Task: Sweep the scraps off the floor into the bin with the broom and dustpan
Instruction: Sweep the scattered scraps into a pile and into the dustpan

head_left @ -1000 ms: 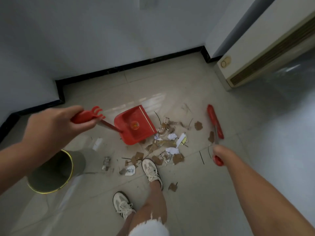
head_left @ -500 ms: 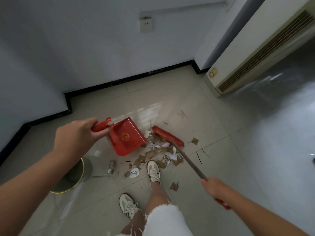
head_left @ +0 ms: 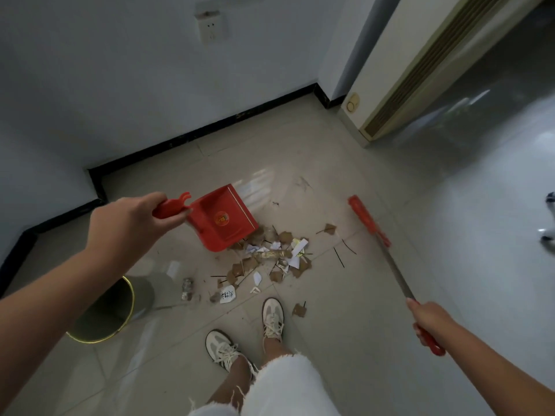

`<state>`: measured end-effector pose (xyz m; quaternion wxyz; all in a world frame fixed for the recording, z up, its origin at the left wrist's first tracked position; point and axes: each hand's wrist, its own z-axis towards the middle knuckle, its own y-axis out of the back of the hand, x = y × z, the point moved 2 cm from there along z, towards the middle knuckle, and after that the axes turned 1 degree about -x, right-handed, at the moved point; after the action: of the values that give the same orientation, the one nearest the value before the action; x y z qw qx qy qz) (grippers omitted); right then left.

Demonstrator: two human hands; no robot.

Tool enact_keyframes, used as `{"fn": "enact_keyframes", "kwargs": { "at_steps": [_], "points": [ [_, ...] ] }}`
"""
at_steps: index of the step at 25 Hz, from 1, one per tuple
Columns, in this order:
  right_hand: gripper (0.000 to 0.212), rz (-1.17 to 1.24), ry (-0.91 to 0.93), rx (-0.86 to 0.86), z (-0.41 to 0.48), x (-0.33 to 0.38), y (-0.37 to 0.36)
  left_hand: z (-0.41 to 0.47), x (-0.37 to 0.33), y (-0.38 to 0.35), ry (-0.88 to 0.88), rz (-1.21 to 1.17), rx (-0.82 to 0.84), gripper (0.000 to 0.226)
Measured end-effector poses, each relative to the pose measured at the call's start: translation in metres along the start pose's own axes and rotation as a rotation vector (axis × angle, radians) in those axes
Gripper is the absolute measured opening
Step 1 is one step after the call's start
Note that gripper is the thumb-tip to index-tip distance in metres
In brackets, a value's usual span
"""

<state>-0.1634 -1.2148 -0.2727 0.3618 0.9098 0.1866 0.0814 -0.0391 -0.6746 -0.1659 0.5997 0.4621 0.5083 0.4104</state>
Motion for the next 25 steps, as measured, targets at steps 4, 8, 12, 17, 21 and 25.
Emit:
{"fn": "enact_keyframes", "kwargs": {
  "at_steps": [4,8,12,17,21,25],
  "points": [
    [0.037,0.014,-0.042,-0.007,0.045,-0.002,-0.007,0.024,-0.012,-0.016,-0.017,-0.027,0.056,0.039],
    [0.020,-0.178,-0.017,0.300,0.053,0.032,-0.040,0.035,-0.018,-0.026,0.002,-0.065,0.043,0.033],
    [0.024,-0.427,0.053,0.446,0.001,0.060,-0.075,0.025,-0.044,-0.040,-0.115,-0.072,0.102,0.057],
    [0.031,-0.588,0.229,0.600,-0.092,0.096,-0.129,-0.010,-0.042,-0.038,-0.045,-0.060,0.074,0.067],
    [0.028,-0.784,0.342,0.642,-0.144,0.083,-0.137,-0.038,-0.022,-0.010,0.056,-0.084,0.025,0.059],
    [0.011,-0.497,0.374,0.361,-0.142,0.075,-0.086,-0.068,-0.002,0.003,0.138,-0.064,0.008,0.053]
  ]
}}
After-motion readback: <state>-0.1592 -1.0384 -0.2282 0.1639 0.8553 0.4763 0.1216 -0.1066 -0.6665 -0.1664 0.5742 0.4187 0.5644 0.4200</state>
